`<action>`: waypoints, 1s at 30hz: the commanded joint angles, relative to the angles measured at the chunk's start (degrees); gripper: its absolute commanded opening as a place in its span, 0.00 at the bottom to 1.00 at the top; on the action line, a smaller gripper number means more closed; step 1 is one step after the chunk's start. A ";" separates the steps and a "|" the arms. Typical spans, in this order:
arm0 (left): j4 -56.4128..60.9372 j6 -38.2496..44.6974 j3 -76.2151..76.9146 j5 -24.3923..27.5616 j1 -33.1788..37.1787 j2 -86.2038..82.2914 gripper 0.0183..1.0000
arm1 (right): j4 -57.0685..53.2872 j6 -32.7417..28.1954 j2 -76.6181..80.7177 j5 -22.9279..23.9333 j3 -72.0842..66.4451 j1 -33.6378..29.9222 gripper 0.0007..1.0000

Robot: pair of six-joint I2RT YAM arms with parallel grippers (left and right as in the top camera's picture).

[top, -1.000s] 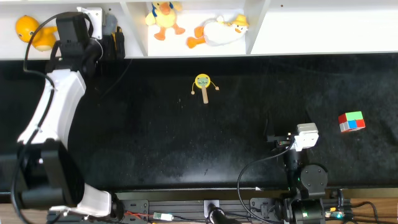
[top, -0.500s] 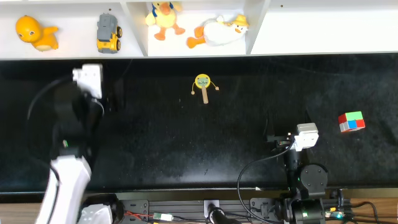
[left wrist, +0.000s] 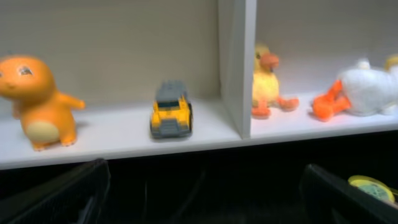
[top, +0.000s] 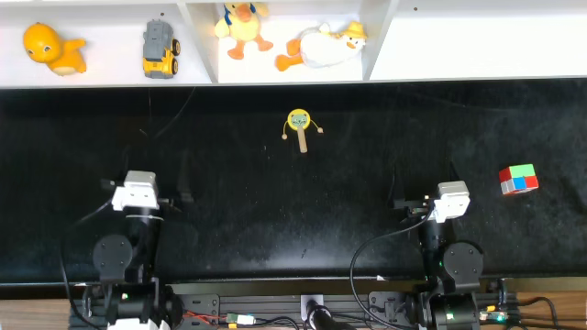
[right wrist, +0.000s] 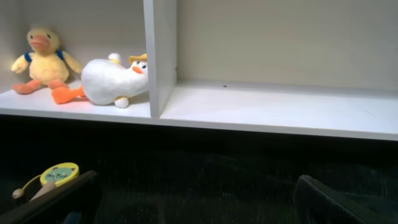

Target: Store Toys

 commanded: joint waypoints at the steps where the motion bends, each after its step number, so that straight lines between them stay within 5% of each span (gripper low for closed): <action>1: -7.98 0.94 -0.44 0.33 -1.09 -8.52 1.00 | 0.24 0.39 -0.48 -0.44 -0.76 -0.11 1.00; 8: -27.63 0.74 -0.44 0.39 -1.11 -20.15 1.00 | 0.24 0.39 -0.48 -0.42 -0.76 -0.11 1.00; 30: -26.93 0.90 -0.44 0.57 -3.04 -21.05 1.00 | 0.24 0.39 -0.48 -0.44 -0.76 -0.11 1.00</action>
